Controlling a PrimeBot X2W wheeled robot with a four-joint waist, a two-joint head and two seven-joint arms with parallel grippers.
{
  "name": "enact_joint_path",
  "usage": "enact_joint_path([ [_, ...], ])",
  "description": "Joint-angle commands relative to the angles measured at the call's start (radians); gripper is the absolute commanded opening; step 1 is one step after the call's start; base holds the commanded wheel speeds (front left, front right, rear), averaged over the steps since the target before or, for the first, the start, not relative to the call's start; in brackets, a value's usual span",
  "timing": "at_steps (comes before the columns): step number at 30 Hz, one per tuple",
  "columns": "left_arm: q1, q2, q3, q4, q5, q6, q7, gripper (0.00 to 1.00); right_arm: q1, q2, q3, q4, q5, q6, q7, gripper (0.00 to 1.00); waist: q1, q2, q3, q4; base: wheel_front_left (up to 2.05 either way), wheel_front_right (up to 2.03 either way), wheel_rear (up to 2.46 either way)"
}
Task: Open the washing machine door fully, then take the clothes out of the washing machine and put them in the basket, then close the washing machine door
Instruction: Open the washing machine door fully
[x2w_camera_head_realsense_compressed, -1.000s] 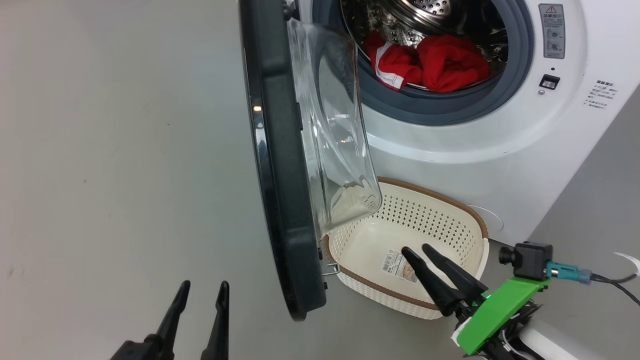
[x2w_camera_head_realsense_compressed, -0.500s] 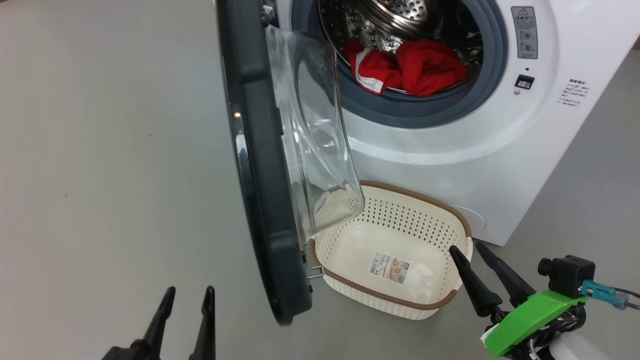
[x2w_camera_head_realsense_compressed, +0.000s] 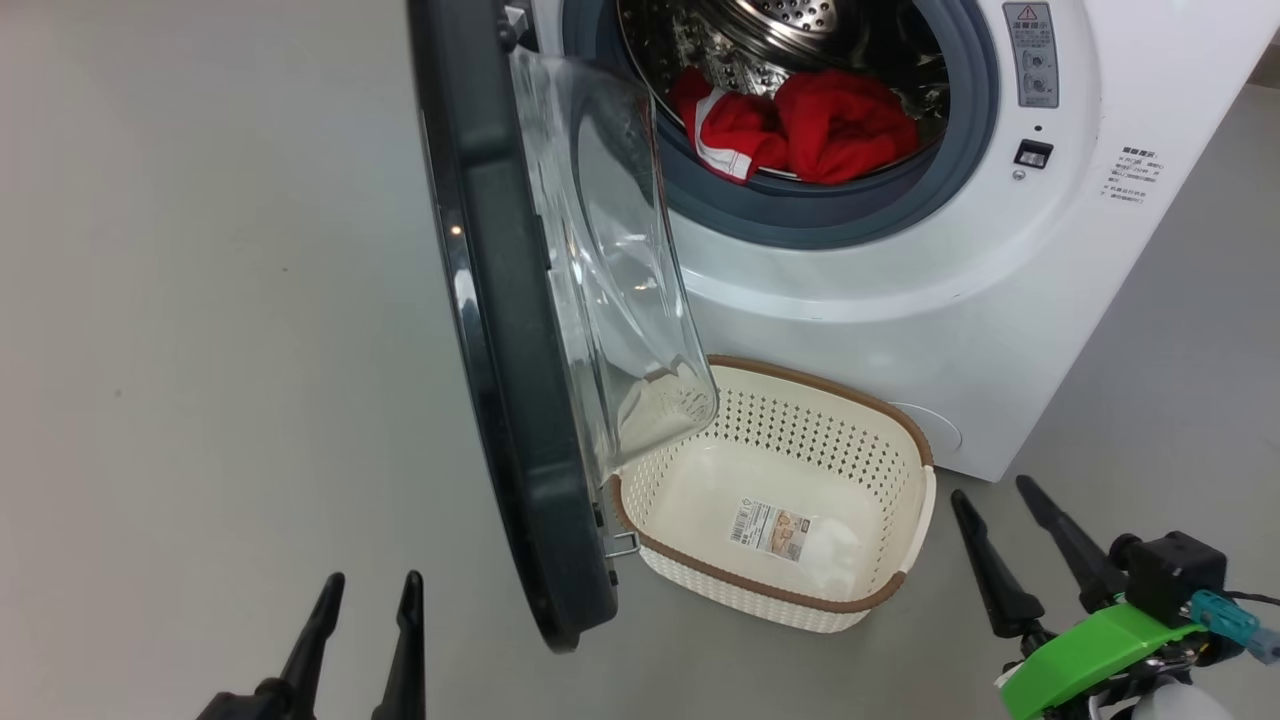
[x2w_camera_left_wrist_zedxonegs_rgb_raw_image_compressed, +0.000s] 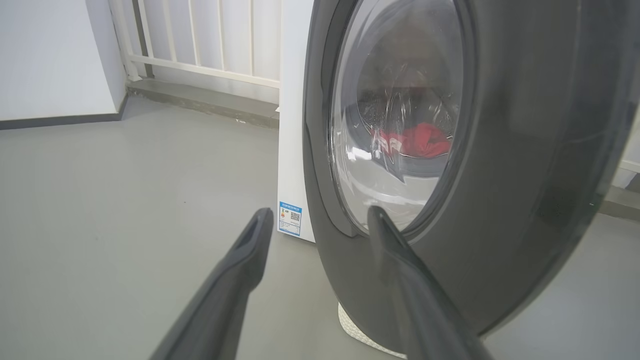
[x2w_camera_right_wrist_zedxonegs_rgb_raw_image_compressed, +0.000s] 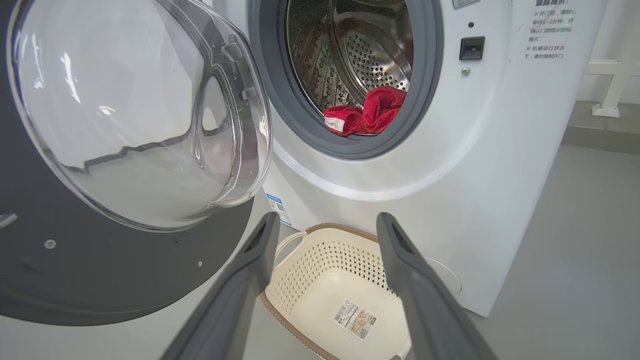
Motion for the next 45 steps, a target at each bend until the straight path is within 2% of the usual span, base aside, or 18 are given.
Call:
enact_joint_path([
  [1,-0.032,0.010,0.039,-0.025,0.007,-0.005,-0.008,1.00,0.006,0.003,-0.017,-0.037,-0.038,0.007,-0.006,1.00,0.0000,-0.0001,0.001,0.000,0.00,0.00,0.00],
  [8,-0.038,0.010,0.043,-0.041,0.014,-0.005,-0.008,1.00,0.049,0.061,-0.136,-0.096,-0.159,0.007,-0.006,1.00,0.0000,-0.0001,0.005,0.000,0.00,0.00,0.00],
  [14,-0.036,0.010,0.037,-0.042,0.015,-0.005,-0.008,1.00,0.078,0.080,-0.148,-0.087,-0.196,0.007,-0.006,1.00,0.0000,-0.0001,0.004,0.001,0.00,0.00,0.00],
  [23,-0.038,0.010,0.035,-0.051,0.008,-0.004,-0.008,1.00,0.087,0.093,-0.146,-0.084,-0.194,0.007,-0.006,1.00,0.0000,-0.0001,-0.004,-0.001,0.00,0.00,0.00],
  [24,-0.039,0.010,0.037,-0.059,0.006,-0.005,-0.008,0.44,0.088,0.094,-0.145,-0.084,-0.193,0.007,-0.006,1.00,0.0000,-0.0001,-0.006,-0.001,0.00,0.00,0.00],
  [25,-0.040,0.010,0.041,-0.068,0.007,-0.004,-0.008,0.00,0.088,0.095,-0.144,-0.084,-0.193,0.007,-0.006,1.00,0.0000,-0.0001,-0.008,-0.001,0.00,0.00,0.00],
  [31,-0.064,0.010,0.065,-0.202,-0.010,0.005,-0.008,0.00,0.094,0.101,-0.137,-0.089,-0.189,0.007,-0.006,1.00,0.0000,-0.0001,-0.015,-0.001,0.00,0.00,0.00],
  [35,-0.090,0.010,0.040,-0.336,-0.002,0.017,-0.008,0.00,0.096,0.102,-0.134,-0.092,-0.188,0.007,-0.006,1.00,0.0000,-0.0001,-0.015,-0.004,0.00,0.00,0.00],
  [40,-0.108,0.010,-0.069,-0.470,0.027,0.026,-0.008,0.00,0.095,0.103,-0.136,-0.096,-0.189,0.007,-0.006,1.00,0.0000,-0.0001,-0.011,-0.015,0.00,0.00,0.00],
  [41,-0.108,0.010,-0.069,-0.470,0.027,0.026,-0.008,0.00,0.095,0.103,-0.136,-0.096,-0.189,0.007,-0.006,1.00,0.0000,-0.0001,-0.011,-0.015,0.00,0.00,0.00],
  [45,-0.102,0.010,-0.191,-0.483,0.038,0.021,-0.008,0.00,0.088,0.104,-0.136,-0.100,-0.190,0.007,-0.006,1.00,0.0000,-0.0001,-0.001,-0.027,0.00,0.00,0.00],
])
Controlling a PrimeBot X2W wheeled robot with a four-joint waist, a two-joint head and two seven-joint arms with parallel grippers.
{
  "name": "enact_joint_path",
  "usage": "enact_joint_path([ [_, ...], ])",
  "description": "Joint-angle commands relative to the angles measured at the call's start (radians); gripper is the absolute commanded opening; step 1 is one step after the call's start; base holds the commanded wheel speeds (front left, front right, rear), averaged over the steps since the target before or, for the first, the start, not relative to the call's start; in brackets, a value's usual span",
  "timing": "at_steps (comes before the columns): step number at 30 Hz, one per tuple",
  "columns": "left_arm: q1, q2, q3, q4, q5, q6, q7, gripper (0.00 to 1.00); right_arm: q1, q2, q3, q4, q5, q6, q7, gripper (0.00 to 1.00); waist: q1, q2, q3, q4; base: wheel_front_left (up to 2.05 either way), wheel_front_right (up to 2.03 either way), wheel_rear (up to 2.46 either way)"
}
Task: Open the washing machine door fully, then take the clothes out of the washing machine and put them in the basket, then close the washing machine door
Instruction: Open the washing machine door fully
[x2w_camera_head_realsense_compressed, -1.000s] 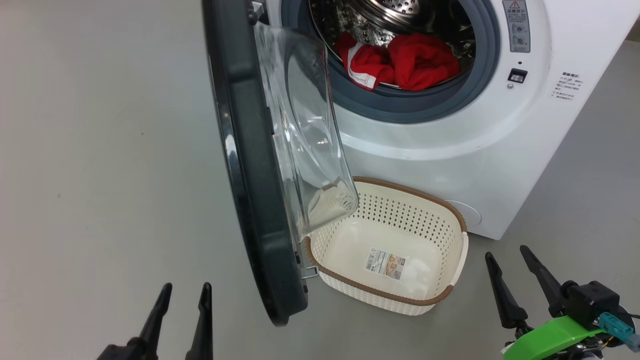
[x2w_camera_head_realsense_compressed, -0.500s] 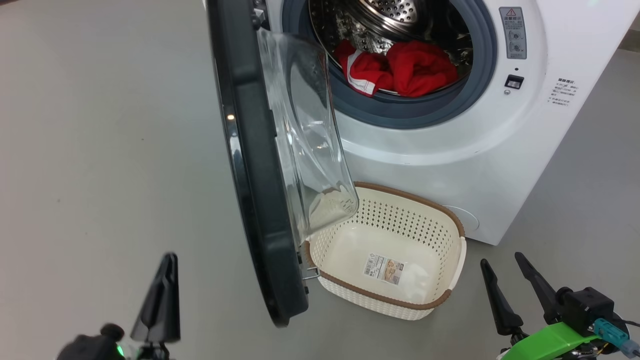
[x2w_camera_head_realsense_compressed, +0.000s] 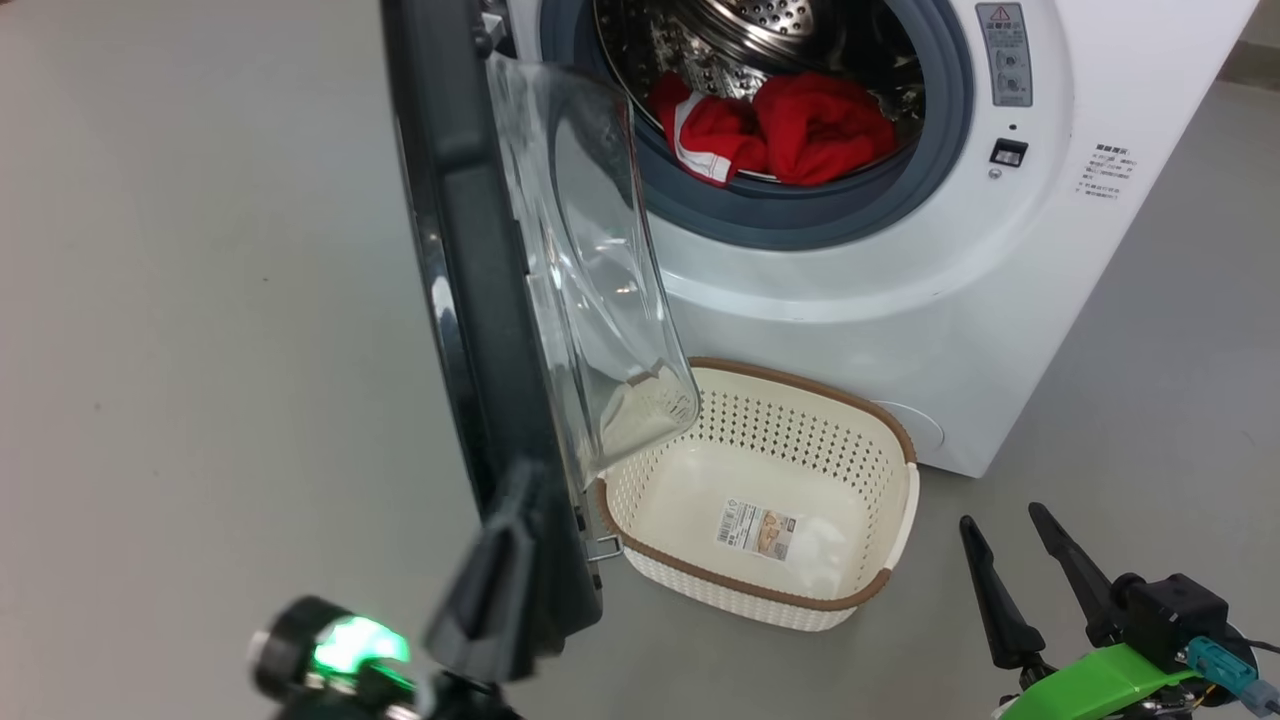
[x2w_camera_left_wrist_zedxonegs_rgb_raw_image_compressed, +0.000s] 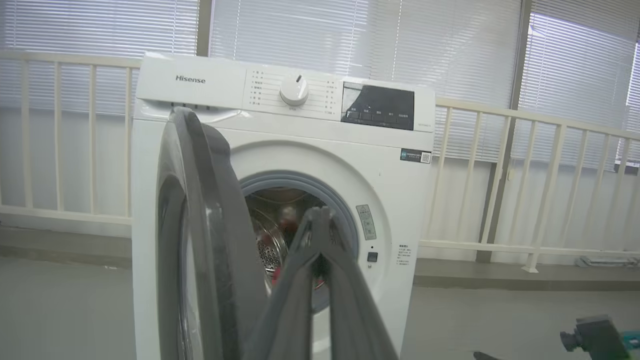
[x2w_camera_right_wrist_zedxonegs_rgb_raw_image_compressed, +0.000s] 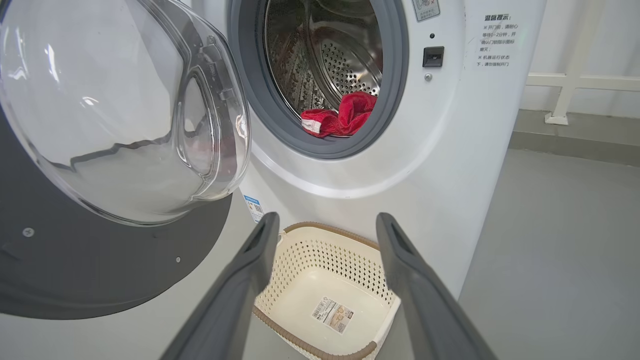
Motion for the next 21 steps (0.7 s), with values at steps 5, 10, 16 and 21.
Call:
enact_joint_path([
  [5,-0.015,0.008,-0.073,0.085,-0.032,-0.007,-0.005,0.00,-0.028,-0.004,0.021,-0.031,-0.001,0.007,-0.006,1.00,0.0000,0.0000,0.026,-0.018,0.00,0.00,0.00],
  [10,-0.026,0.008,-0.093,0.210,-0.094,-0.001,-0.005,0.00,-0.039,-0.003,0.018,-0.033,-0.001,0.007,-0.006,1.00,0.0000,0.0000,0.041,-0.030,0.00,0.00,0.00],
  [16,-0.072,0.008,-0.063,0.305,-0.150,0.020,-0.005,0.00,-0.044,-0.006,0.012,-0.032,0.000,0.007,-0.006,1.00,0.0000,0.0000,0.057,-0.031,0.00,0.00,0.00],
  [21,-0.078,0.008,-0.019,0.334,-0.156,0.034,-0.005,0.00,-0.049,-0.007,0.011,-0.035,0.000,0.007,-0.006,1.00,0.0000,0.0000,0.064,-0.026,0.00,0.00,0.00],
])
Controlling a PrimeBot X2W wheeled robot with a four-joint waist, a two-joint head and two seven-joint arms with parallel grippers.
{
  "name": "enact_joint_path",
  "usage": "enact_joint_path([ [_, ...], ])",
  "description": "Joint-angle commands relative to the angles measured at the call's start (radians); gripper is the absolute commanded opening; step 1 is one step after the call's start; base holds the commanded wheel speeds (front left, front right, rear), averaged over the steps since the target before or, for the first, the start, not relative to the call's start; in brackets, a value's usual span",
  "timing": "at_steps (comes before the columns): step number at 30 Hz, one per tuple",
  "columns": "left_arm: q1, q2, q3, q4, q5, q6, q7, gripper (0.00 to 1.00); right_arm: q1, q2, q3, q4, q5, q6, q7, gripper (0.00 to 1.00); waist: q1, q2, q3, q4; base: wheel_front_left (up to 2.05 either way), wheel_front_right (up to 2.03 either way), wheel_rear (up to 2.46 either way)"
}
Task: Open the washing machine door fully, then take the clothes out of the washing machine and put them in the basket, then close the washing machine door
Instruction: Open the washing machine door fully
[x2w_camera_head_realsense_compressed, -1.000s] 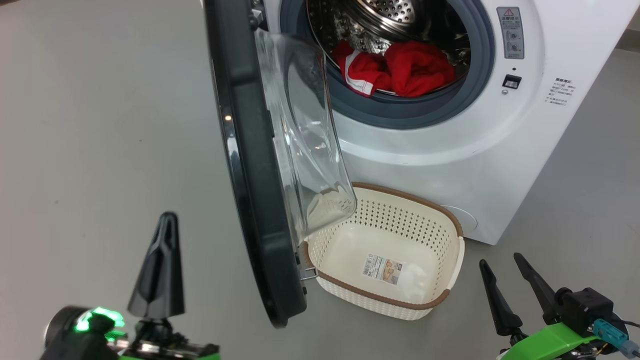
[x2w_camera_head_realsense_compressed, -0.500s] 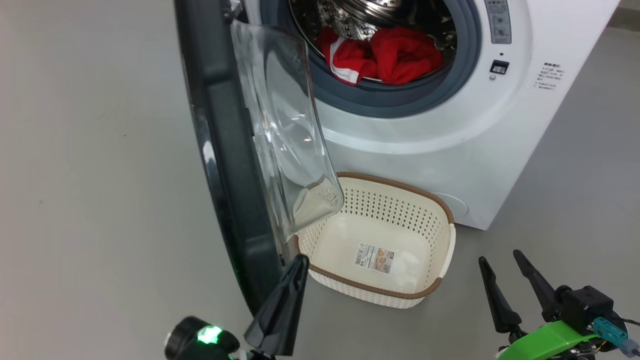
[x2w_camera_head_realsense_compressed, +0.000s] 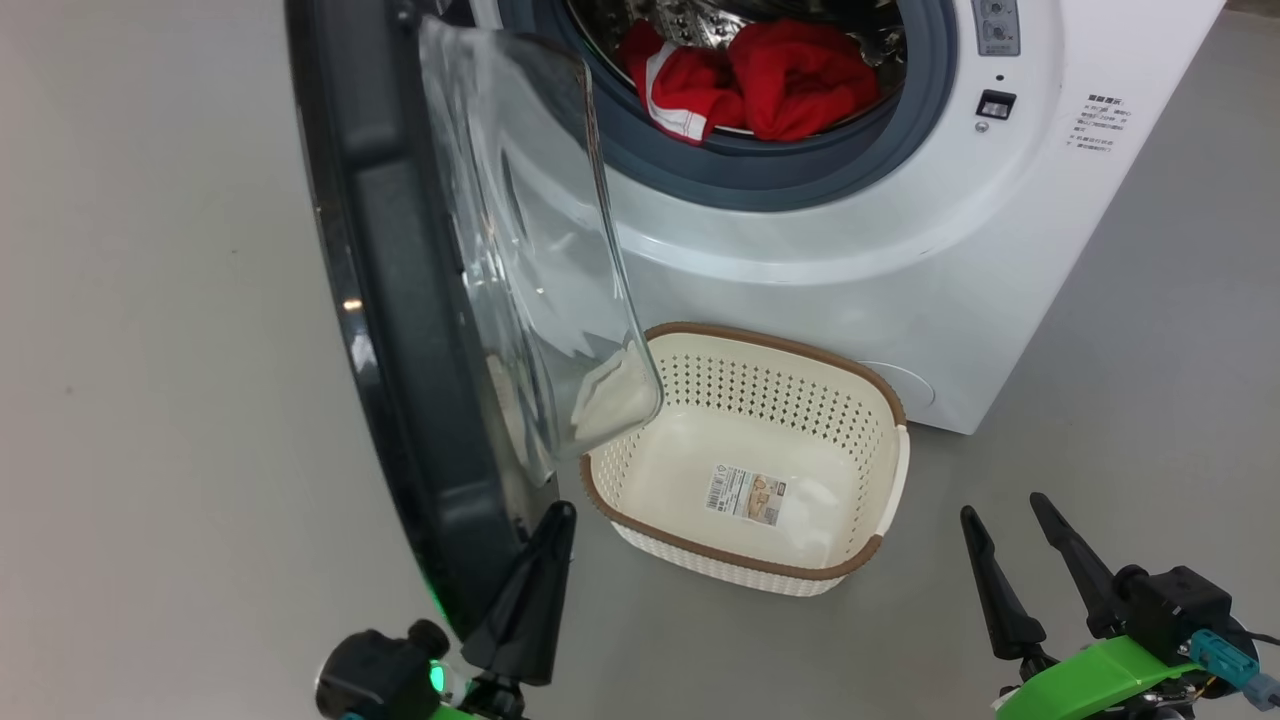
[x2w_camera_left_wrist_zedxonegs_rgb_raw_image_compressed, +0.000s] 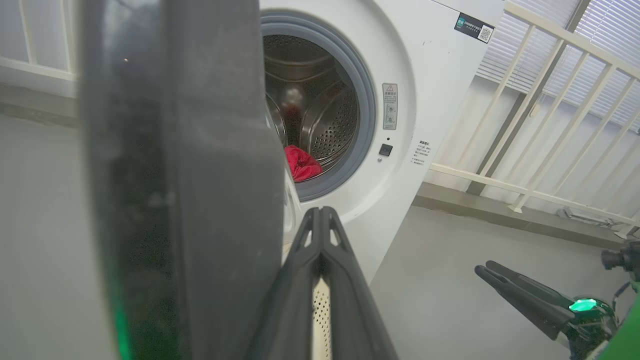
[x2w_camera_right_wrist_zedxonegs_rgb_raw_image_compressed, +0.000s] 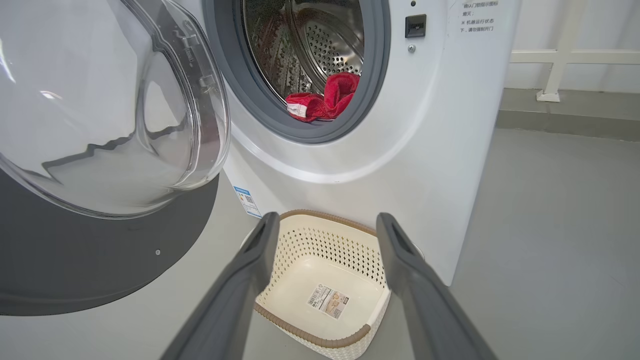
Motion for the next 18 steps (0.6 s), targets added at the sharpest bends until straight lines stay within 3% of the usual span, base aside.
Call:
enact_joint_path([
  [1,-0.026,0.009,0.064,-0.014,-0.004,0.019,-0.005,0.00,-0.039,-0.010,0.015,-0.026,0.001,0.007,-0.006,1.00,0.0000,0.0000,0.001,0.004,0.00,0.00,0.00],
  [18,0.050,0.009,0.321,-0.044,0.011,0.029,-0.005,0.00,-0.035,-0.020,0.005,-0.028,-0.002,0.007,-0.006,1.00,0.0000,0.0000,0.008,0.058,0.00,0.00,0.00],
])
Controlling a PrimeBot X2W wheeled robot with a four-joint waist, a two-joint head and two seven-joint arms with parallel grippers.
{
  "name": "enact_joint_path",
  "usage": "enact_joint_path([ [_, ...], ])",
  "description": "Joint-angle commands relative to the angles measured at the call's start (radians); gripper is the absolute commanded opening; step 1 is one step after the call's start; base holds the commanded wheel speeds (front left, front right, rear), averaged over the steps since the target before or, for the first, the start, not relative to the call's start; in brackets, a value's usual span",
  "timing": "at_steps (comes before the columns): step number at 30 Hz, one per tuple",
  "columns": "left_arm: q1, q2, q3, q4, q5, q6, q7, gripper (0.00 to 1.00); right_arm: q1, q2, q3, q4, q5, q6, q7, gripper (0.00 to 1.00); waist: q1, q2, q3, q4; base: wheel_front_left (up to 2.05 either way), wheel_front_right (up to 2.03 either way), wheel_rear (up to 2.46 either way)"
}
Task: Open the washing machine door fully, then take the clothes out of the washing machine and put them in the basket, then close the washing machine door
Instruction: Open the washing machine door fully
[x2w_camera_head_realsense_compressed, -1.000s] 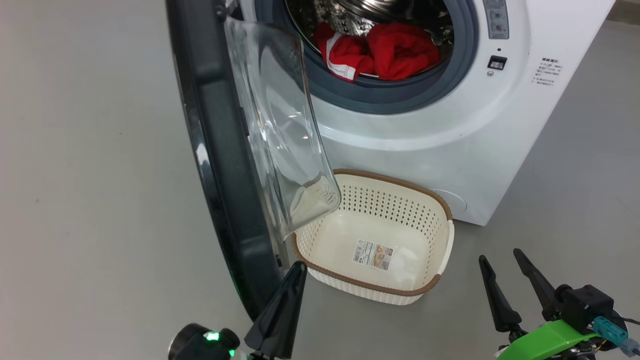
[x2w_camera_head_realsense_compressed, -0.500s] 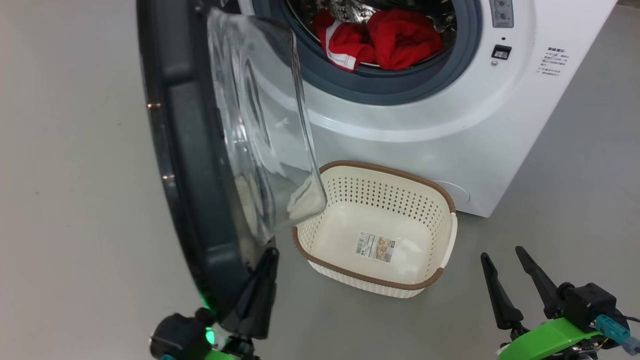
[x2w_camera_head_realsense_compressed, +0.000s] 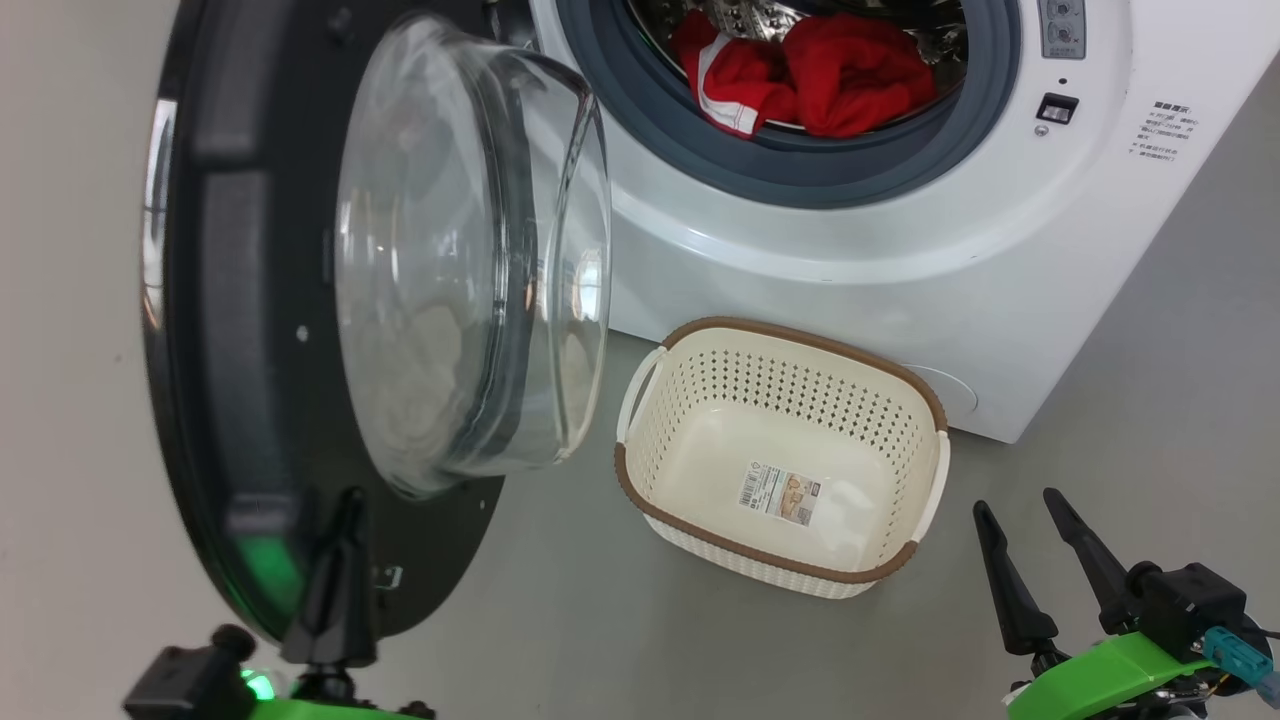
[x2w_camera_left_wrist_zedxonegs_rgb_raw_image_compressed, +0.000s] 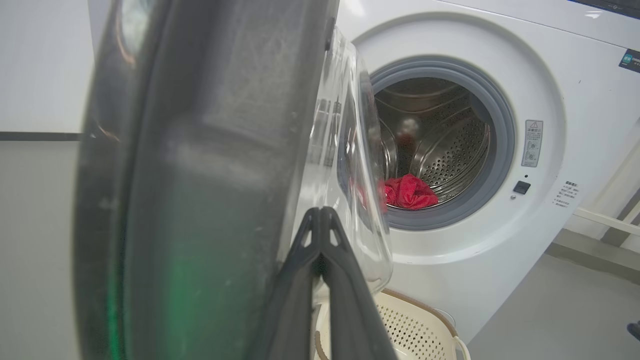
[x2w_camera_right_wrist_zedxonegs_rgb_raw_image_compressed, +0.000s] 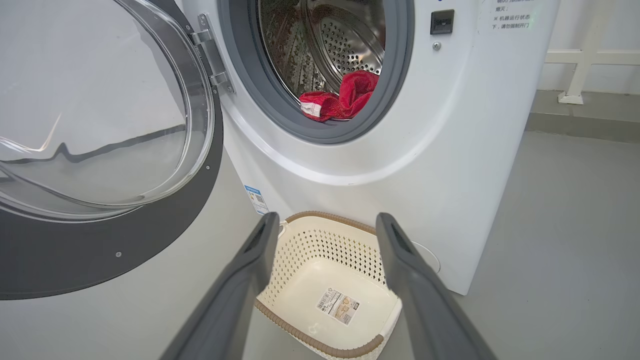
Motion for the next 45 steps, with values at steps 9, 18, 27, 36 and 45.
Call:
enact_joint_path([
  [9,-0.032,0.013,0.191,0.012,0.067,-0.012,-0.005,0.00,-0.031,-0.017,0.030,-0.030,-0.001,0.007,-0.006,1.00,0.0000,0.0000,0.008,-0.001,0.00,0.00,0.00],
  [18,-0.109,0.013,0.354,0.101,0.116,-0.063,-0.005,0.00,-0.037,-0.026,0.031,-0.032,-0.002,0.007,-0.006,1.00,0.0000,0.0000,0.033,-0.016,0.00,0.00,0.00],
  [27,-0.205,0.027,0.500,0.194,0.150,-0.107,-0.005,0.00,-0.046,-0.038,0.030,-0.036,-0.003,0.007,-0.006,1.00,0.0000,0.0000,0.064,-0.027,0.00,0.00,0.00],
  [36,-0.318,0.079,0.593,0.305,0.185,-0.124,-0.005,0.00,-0.059,-0.055,0.020,-0.042,-0.007,0.007,-0.006,1.00,0.0000,0.0000,0.104,-0.028,0.00,0.00,0.00],
  [45,-0.417,0.128,0.664,0.436,0.194,-0.129,-0.005,0.00,-0.081,-0.068,0.017,-0.047,-0.012,0.007,-0.006,1.00,0.0000,0.0000,0.145,-0.037,0.00,0.00,0.00],
])
